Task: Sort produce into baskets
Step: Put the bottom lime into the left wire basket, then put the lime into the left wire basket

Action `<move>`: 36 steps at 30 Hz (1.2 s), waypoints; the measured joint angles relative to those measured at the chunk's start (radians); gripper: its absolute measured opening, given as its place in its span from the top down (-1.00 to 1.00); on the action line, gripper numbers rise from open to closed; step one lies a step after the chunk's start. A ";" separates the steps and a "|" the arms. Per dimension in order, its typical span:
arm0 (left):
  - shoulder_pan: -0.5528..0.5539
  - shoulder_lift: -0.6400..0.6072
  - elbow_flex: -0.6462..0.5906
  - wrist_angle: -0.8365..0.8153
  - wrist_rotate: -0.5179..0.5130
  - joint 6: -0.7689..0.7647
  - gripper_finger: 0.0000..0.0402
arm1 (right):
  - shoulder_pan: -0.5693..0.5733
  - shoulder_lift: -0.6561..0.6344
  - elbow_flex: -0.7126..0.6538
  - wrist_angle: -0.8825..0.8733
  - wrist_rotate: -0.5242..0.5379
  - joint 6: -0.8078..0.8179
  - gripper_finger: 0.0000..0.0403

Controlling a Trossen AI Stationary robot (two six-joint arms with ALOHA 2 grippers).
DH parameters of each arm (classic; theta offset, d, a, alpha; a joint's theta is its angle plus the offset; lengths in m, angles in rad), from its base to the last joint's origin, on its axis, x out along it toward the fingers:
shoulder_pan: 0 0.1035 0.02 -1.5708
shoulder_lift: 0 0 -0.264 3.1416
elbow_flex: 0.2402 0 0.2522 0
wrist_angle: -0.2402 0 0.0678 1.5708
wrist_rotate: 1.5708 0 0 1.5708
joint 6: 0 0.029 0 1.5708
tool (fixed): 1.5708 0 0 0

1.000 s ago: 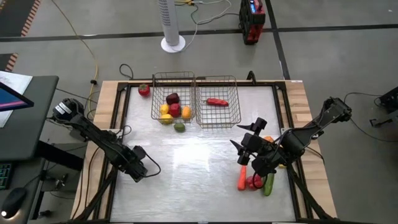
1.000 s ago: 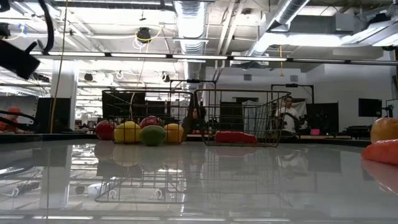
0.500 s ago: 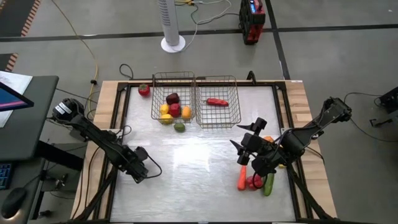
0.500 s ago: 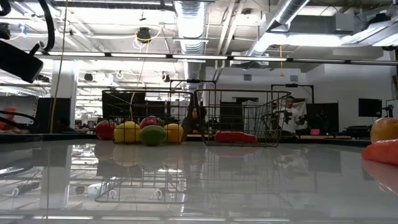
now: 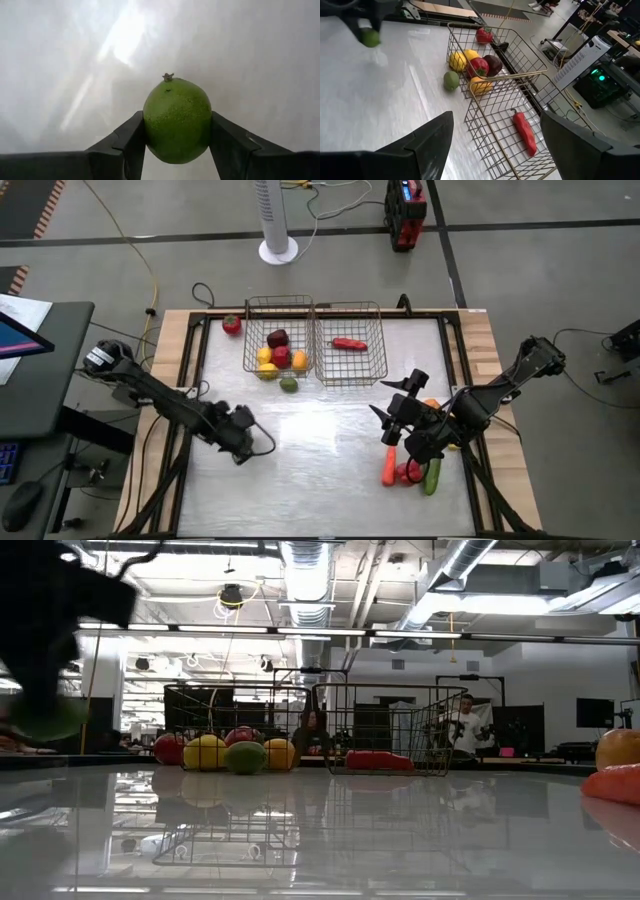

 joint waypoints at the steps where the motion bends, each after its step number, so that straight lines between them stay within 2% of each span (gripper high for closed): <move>1: 0.025 0.000 0.013 -0.002 -0.034 0.033 0.16 | 0.000 0.000 0.000 0.001 0.000 0.000 -0.61; 4: 0.097 0.000 0.051 -0.001 -0.160 0.134 0.16 | 0.000 0.000 0.000 0.001 0.000 0.000 -0.61; 11: 0.219 0.000 0.128 0.023 -0.547 0.420 0.16 | 0.000 0.000 0.000 -0.002 0.000 -0.001 -0.61; 15: 0.249 0.000 0.140 0.128 -0.699 0.613 0.16 | 0.000 0.000 0.000 -0.006 0.000 -0.004 -0.61; 19: 0.300 0.000 0.140 0.221 -0.807 0.706 0.15 | 0.000 0.000 0.000 -0.010 0.000 -0.004 -0.61; 22: 0.356 0.000 0.140 0.269 -0.831 0.756 0.11 | 0.000 0.000 0.000 -0.011 0.000 -0.004 -0.61; 25: 0.418 0.000 0.140 0.309 -0.812 0.799 0.01 | 0.000 0.000 0.000 -0.011 0.000 -0.004 -0.61; 31: 0.525 0.000 0.140 0.337 -0.714 0.838 -0.28 | 0.000 0.000 0.000 -0.011 0.000 -0.005 -0.61; 36: 0.551 0.000 0.140 0.334 -0.627 0.869 -0.45 | 0.000 0.000 0.000 -0.011 0.000 -0.010 -0.61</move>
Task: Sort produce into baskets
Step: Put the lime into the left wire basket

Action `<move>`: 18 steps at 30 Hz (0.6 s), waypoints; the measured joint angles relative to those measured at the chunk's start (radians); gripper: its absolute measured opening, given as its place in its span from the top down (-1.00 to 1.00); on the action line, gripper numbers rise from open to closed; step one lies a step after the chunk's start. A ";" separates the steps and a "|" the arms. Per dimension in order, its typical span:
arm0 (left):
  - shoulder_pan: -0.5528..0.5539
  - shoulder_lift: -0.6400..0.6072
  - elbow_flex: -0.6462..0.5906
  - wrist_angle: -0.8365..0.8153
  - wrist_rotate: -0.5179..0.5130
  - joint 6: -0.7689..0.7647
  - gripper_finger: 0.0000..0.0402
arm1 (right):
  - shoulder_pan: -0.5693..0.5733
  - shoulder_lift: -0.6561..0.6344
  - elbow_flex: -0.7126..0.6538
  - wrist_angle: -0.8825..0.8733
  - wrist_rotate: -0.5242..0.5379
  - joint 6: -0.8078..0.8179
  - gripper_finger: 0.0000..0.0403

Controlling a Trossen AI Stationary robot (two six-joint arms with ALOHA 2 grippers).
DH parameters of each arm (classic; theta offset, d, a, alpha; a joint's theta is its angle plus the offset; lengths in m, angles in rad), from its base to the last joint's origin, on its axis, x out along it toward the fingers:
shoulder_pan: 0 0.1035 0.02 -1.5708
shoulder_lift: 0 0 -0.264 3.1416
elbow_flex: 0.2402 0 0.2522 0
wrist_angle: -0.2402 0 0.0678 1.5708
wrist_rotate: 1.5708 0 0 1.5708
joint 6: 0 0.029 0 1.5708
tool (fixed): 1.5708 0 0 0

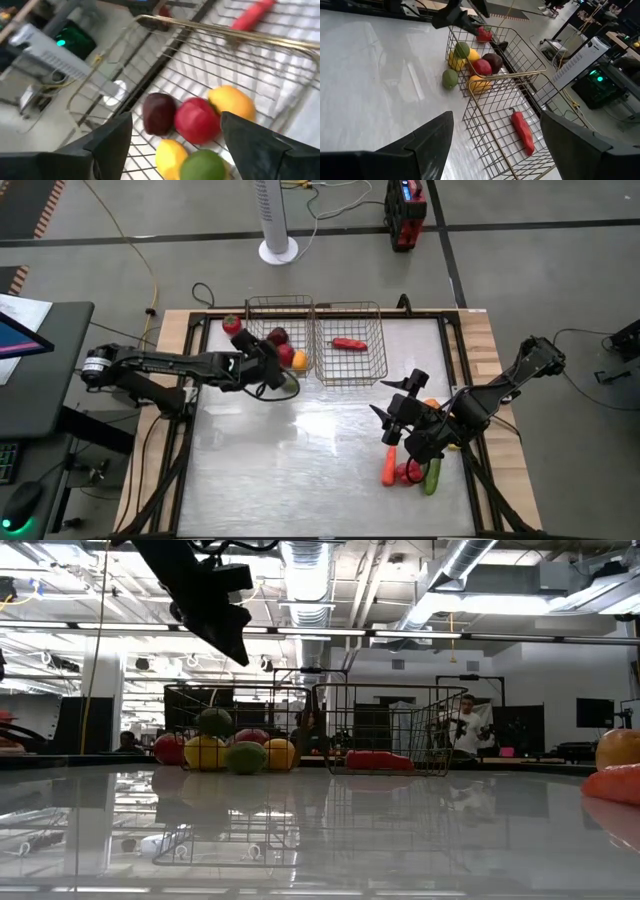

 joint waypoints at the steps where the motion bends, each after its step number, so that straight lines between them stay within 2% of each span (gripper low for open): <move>1: -0.006 0.000 0.000 0.006 0.025 0.032 -0.45 | 0.000 0.000 0.000 0.000 0.000 -0.005 -0.61; 5: -0.061 0.000 0.000 0.027 0.086 0.114 -0.45 | 0.000 0.000 0.000 0.000 0.000 -0.008 -0.61; 12: -0.178 0.009 0.000 0.152 0.132 -0.021 -0.42 | 0.000 0.000 0.000 0.001 0.000 -0.008 -0.61; 14: -0.225 0.031 0.000 0.168 0.118 -0.067 -0.42 | 0.000 0.000 0.000 0.001 0.000 -0.008 -0.61; 18: -0.321 0.122 0.000 0.171 0.002 -0.170 -0.42 | 0.000 0.000 0.000 0.001 0.000 -0.008 -0.61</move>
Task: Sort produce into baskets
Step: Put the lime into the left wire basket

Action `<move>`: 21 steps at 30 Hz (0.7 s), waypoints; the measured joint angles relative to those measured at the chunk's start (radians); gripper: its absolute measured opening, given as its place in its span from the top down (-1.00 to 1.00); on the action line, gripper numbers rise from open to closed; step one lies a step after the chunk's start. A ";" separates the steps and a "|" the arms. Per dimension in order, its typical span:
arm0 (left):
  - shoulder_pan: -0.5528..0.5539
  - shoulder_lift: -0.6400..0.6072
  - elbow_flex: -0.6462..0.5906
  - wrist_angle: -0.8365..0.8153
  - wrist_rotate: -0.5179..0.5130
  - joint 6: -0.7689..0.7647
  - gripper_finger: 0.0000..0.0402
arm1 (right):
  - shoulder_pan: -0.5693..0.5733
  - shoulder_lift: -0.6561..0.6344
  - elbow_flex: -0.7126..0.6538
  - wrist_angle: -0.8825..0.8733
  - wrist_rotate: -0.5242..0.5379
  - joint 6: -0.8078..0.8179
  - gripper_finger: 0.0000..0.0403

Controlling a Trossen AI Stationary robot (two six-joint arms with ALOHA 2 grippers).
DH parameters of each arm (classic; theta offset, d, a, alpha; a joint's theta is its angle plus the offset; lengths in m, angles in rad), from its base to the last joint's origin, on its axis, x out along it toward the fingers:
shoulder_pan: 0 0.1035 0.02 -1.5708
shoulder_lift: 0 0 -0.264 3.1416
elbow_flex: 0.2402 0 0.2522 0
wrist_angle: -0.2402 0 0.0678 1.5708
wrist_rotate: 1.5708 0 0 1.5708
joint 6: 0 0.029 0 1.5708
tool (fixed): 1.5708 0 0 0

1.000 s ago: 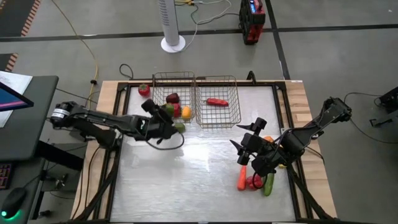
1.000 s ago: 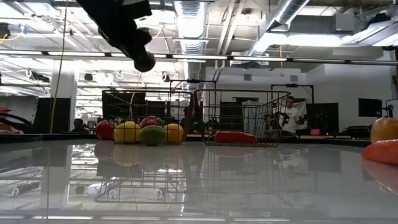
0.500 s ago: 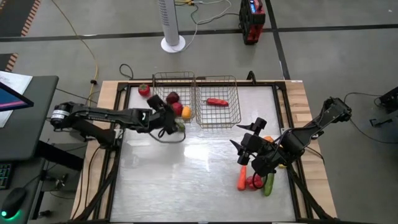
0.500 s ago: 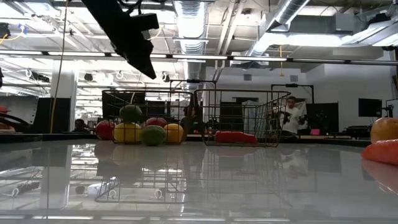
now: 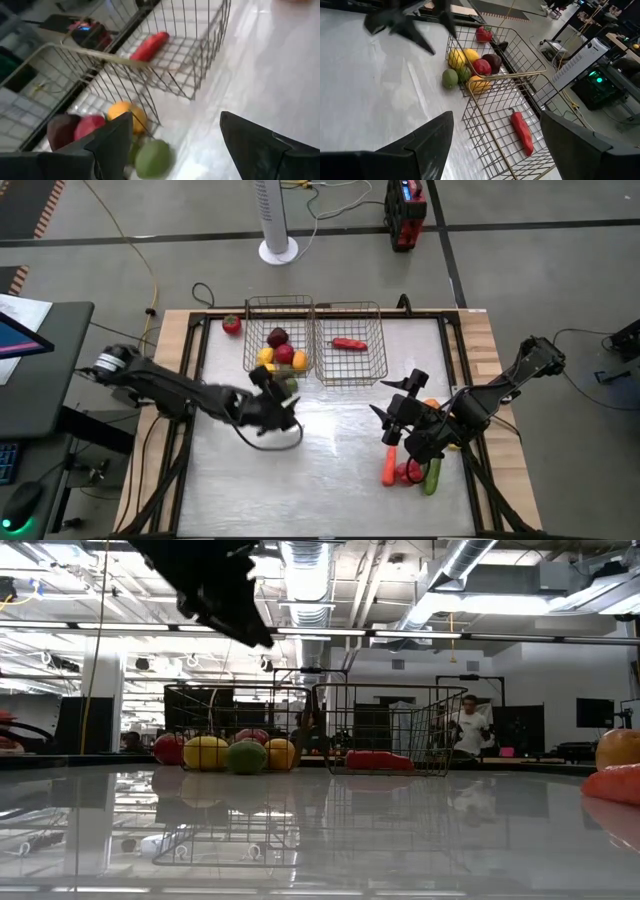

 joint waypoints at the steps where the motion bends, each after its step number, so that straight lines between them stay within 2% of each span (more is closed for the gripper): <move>1: -0.019 0.032 0.000 0.000 -0.027 -0.028 -0.42 | 0.000 0.000 0.000 0.000 0.000 0.000 -0.61; 6: -0.066 0.187 -0.001 0.012 -0.093 -0.167 -0.42 | 0.001 0.000 0.000 0.000 0.000 0.000 -0.61; 11: -0.085 0.306 -0.001 0.039 -0.121 -0.217 -0.42 | 0.005 0.000 0.000 -0.002 0.000 0.000 -0.61; 17: -0.127 0.351 -0.005 0.074 -0.265 -0.284 -0.42 | 0.010 0.000 0.000 -0.017 0.000 0.006 -0.61; 21: -0.157 0.351 -0.082 0.132 -0.326 -0.357 -0.41 | 0.020 0.000 0.000 -0.042 0.002 0.026 -0.61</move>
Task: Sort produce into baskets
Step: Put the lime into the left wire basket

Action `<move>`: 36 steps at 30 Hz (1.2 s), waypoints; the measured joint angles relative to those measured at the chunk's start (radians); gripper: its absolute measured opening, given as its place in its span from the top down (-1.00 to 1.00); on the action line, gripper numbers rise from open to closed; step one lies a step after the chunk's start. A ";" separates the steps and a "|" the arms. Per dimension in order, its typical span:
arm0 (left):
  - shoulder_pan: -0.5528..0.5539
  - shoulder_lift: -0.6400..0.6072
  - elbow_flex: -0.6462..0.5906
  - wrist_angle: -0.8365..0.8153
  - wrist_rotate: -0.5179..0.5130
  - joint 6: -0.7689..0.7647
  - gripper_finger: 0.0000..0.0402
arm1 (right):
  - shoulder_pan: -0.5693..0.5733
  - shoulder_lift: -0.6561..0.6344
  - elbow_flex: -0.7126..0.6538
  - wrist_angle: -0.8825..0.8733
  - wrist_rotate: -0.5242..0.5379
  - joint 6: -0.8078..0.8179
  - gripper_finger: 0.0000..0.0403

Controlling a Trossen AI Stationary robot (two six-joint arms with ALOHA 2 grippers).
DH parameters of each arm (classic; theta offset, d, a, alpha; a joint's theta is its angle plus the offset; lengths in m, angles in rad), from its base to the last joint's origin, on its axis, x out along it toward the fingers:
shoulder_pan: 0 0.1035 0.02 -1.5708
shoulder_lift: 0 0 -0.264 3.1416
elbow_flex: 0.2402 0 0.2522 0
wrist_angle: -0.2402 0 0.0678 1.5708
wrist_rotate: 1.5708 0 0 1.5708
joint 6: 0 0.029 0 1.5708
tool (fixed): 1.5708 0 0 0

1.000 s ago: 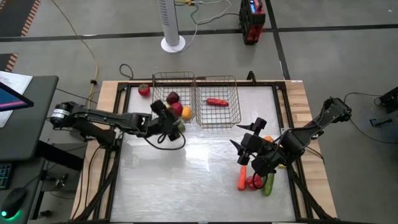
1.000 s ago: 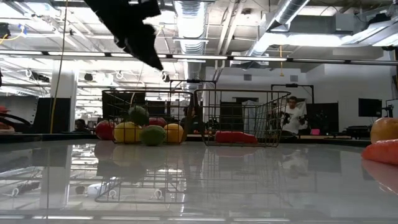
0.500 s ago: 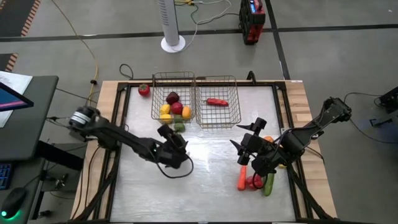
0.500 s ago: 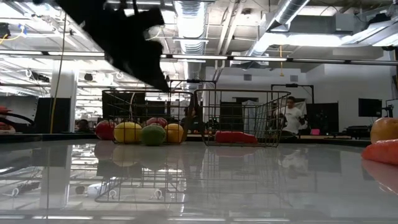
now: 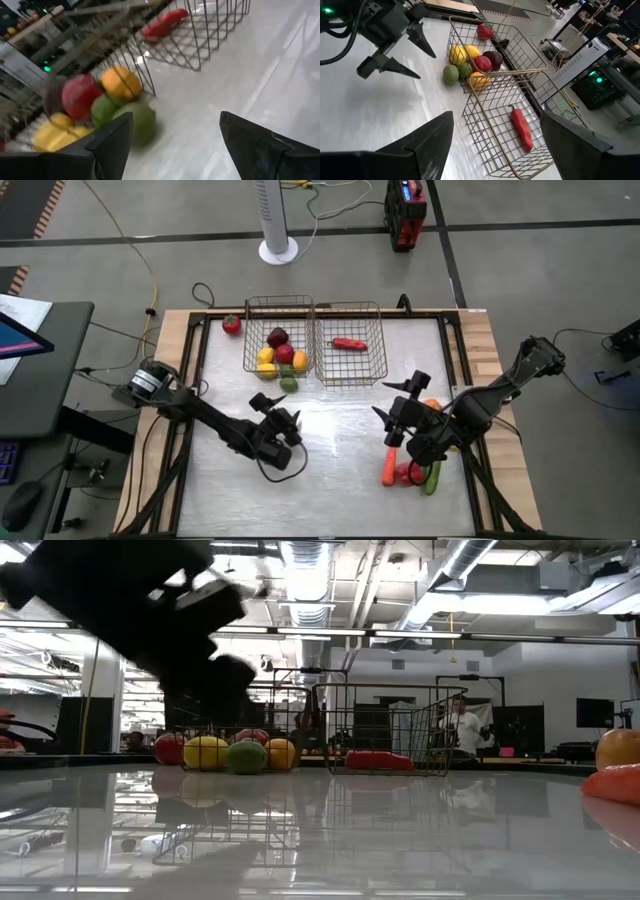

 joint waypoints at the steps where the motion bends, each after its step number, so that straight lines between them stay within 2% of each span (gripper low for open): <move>1: -0.004 0.000 -0.024 0.027 0.001 -0.016 -0.40 | 0.003 0.000 0.000 -0.001 0.002 0.000 -0.61; 8: 0.007 0.000 -0.204 0.376 0.075 -0.029 -0.32 | -0.004 0.000 0.000 0.002 0.003 0.001 -0.61; 12: 0.034 0.000 -0.261 0.484 0.070 -0.025 -0.31 | -0.008 0.000 0.000 0.003 0.004 0.001 -0.61; 17: 0.097 0.000 -0.266 0.498 0.074 -0.055 -0.31 | -0.008 0.000 0.000 0.004 0.006 0.001 -0.61; 22: 0.159 0.000 -0.238 0.498 0.128 -0.058 -0.34 | -0.008 0.000 0.000 0.005 0.006 0.003 -0.61; 31: 0.184 0.000 -0.233 0.495 0.113 -0.069 -0.72 | -0.005 0.000 0.000 0.006 0.006 0.004 -0.61; 36: 0.179 0.000 -0.233 0.490 0.141 -0.137 -0.88 | -0.005 0.000 0.000 0.006 0.006 0.003 -0.61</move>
